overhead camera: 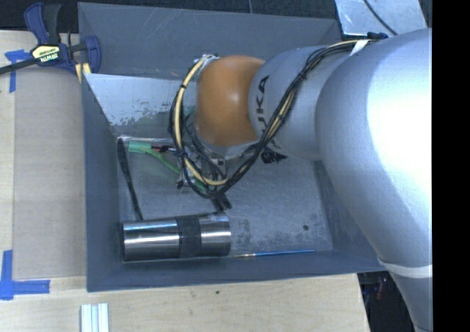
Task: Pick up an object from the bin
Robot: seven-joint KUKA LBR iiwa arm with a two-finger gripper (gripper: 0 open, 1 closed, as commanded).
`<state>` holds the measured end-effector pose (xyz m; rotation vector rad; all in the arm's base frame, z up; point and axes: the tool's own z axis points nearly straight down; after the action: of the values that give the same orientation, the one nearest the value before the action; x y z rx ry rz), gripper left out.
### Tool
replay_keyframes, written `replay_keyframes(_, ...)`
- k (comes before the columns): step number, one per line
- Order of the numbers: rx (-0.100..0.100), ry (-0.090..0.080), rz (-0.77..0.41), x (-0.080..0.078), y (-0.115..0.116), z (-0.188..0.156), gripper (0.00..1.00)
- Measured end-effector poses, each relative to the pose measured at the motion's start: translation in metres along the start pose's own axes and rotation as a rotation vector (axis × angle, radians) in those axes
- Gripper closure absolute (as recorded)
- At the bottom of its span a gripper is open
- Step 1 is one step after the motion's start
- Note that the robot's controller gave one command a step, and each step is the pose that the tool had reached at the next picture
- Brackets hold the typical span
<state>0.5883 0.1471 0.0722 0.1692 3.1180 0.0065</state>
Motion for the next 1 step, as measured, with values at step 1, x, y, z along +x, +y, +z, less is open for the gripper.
replay_keyframes(1,-0.001,-0.004,-0.039,0.0006,0.0203,-0.0044,1.00)
